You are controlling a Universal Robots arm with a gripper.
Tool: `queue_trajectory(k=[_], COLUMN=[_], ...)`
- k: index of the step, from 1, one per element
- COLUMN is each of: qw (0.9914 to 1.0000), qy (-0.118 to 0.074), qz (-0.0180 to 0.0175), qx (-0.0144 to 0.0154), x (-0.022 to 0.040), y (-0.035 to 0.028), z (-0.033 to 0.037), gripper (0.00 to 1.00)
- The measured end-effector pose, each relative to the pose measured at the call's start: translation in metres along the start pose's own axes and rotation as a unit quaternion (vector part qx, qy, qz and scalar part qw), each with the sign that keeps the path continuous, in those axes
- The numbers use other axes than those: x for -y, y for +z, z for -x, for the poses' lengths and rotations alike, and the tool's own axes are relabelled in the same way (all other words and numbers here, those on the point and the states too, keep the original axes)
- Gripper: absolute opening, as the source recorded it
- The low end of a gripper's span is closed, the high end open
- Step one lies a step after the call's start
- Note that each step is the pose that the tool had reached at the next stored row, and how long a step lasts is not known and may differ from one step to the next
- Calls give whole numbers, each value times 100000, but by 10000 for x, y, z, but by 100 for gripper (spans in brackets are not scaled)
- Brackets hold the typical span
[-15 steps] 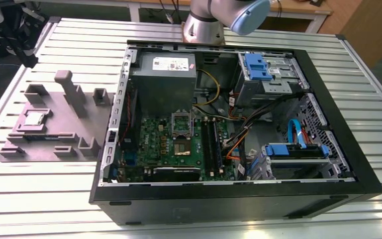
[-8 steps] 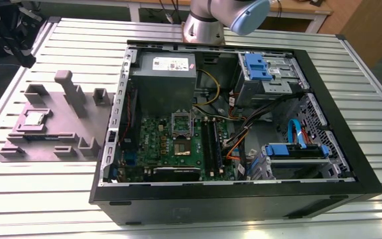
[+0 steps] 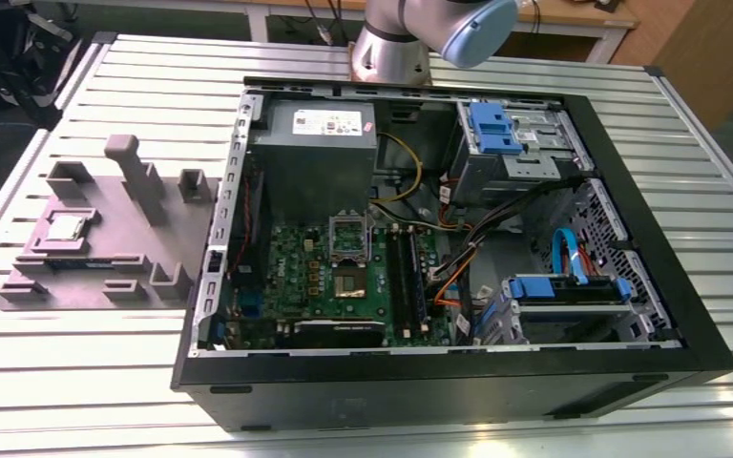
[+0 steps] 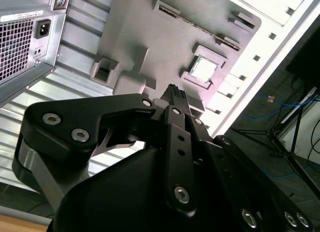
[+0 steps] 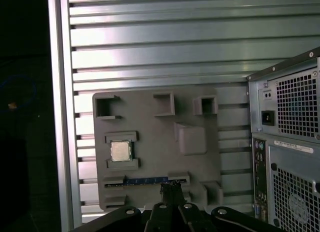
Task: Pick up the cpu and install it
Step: 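Reach for the cpu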
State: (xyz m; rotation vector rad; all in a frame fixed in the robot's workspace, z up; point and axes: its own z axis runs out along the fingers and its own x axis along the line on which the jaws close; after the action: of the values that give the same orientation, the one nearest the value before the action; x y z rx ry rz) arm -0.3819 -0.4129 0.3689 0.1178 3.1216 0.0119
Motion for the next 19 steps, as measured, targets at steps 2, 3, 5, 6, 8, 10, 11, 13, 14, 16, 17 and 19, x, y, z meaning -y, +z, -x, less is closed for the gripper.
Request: queue_trajectory(k=[2,3,5,6,8,10,11,13,14,16,17,19], qw=[100000,100000,100000,100000,100000,100000,100000,100000,100000,100000,100000,100000], qy=[4,0,2,4,3,3,3,3,4,4,2,1], qz=[2,1,2,-1,4,3,1,1,1,1,1,3], qx=[0,1,3,-2,4,4,0,0,0,0,0,4], x=[0,1,1,1,2,2,2,2,3,3,3,3], y=[1,1,2,1,3,3,3,3,4,4,4,5], z=[-8,-11,-16,-19,-24,-28,-30,-35,-36,-40,-42,-46], gripper=[10,10,10,10,10,10,10,10,10,10,10,10])
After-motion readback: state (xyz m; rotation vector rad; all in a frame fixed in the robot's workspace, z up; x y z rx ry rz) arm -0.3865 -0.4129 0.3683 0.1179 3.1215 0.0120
